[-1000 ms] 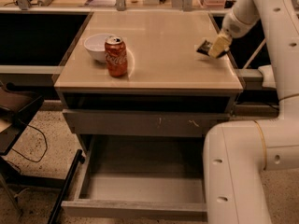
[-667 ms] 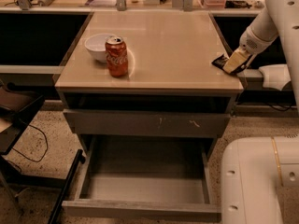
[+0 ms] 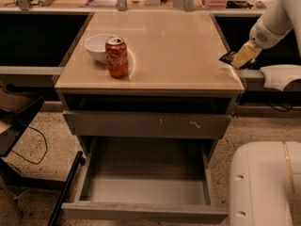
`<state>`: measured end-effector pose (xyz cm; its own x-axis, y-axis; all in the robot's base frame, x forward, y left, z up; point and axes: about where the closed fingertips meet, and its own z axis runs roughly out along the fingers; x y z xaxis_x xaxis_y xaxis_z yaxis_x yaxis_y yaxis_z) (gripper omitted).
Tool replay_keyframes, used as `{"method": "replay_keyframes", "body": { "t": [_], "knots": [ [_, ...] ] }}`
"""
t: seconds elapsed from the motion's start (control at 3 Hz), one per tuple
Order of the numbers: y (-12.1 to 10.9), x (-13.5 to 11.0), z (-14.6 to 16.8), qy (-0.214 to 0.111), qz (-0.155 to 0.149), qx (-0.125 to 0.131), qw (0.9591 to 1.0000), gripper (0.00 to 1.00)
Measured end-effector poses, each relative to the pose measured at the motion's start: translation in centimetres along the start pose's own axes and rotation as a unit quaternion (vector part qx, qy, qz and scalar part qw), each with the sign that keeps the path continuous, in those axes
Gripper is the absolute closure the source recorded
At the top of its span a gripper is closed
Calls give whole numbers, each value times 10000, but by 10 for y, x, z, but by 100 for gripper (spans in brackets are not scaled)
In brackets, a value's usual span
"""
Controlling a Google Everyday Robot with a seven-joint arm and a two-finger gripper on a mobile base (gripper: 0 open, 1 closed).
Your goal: Place rxbar chocolate into middle drawer
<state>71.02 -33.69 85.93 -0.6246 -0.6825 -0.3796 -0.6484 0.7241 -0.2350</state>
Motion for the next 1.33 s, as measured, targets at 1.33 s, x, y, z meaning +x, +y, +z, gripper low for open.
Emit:
{"method": "replay_keyframes", "body": {
  "t": [1.33],
  "knots": [
    [44, -37, -184, -120, 448, 2042, 9778, 100]
  ]
}}
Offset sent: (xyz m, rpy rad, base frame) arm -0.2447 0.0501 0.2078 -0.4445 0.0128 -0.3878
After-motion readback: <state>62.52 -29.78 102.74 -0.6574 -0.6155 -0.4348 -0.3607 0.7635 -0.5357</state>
